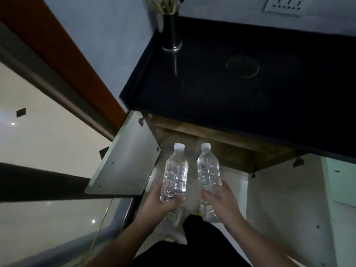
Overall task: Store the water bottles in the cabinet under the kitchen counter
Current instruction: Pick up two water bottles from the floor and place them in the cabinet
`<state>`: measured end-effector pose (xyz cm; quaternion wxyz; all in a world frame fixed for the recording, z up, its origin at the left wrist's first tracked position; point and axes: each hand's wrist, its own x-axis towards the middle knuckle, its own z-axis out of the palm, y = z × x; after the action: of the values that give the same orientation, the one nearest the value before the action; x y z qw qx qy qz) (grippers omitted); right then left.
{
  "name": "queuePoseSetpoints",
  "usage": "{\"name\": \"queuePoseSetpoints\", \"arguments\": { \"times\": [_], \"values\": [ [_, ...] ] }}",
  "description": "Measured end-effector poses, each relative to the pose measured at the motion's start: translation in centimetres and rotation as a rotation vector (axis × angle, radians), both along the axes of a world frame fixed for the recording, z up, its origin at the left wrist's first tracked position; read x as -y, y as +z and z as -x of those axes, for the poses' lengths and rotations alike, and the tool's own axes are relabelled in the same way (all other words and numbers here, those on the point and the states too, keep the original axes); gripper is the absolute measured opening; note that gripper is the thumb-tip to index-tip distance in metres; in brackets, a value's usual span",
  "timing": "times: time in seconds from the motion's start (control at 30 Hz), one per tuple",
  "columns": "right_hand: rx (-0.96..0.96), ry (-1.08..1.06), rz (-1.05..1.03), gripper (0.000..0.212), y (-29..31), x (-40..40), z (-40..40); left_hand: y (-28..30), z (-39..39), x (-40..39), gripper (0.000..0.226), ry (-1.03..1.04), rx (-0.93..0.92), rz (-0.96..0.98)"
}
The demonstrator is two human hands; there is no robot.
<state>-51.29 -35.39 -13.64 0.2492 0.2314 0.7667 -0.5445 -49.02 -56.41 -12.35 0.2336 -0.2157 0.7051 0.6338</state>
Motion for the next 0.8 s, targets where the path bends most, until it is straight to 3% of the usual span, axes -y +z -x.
{"name": "queuePoseSetpoints", "arguments": {
  "times": [0.13, 0.33, 0.57, 0.73, 0.8],
  "values": [
    [0.051, -0.067, -0.014, 0.045, -3.3, -0.2, 2.6, -2.4, 3.1, 0.1, 0.061, 0.029, 0.004, 0.011],
    [0.109, -0.177, -0.008, 0.04, -7.2, -0.3, 5.6, -8.3, 7.5, 0.9, 0.059, 0.085, 0.157, 0.004],
    [0.108, -0.435, 0.017, 0.049, -14.9, 2.1, 8.5, -16.7, 13.8, 2.0, 0.034, 0.05, 0.236, -0.059],
    [0.09, -0.432, -0.015, 0.06, -20.0, 4.1, 11.8, -22.3, 18.3, 3.6, 0.062, -0.05, 0.212, -0.028],
    [0.085, -0.43, -0.01, 0.062, -21.7, 4.9, 13.1, -24.1, 20.0, 3.9, 0.059, -0.08, 0.205, -0.014]
  ]
}}
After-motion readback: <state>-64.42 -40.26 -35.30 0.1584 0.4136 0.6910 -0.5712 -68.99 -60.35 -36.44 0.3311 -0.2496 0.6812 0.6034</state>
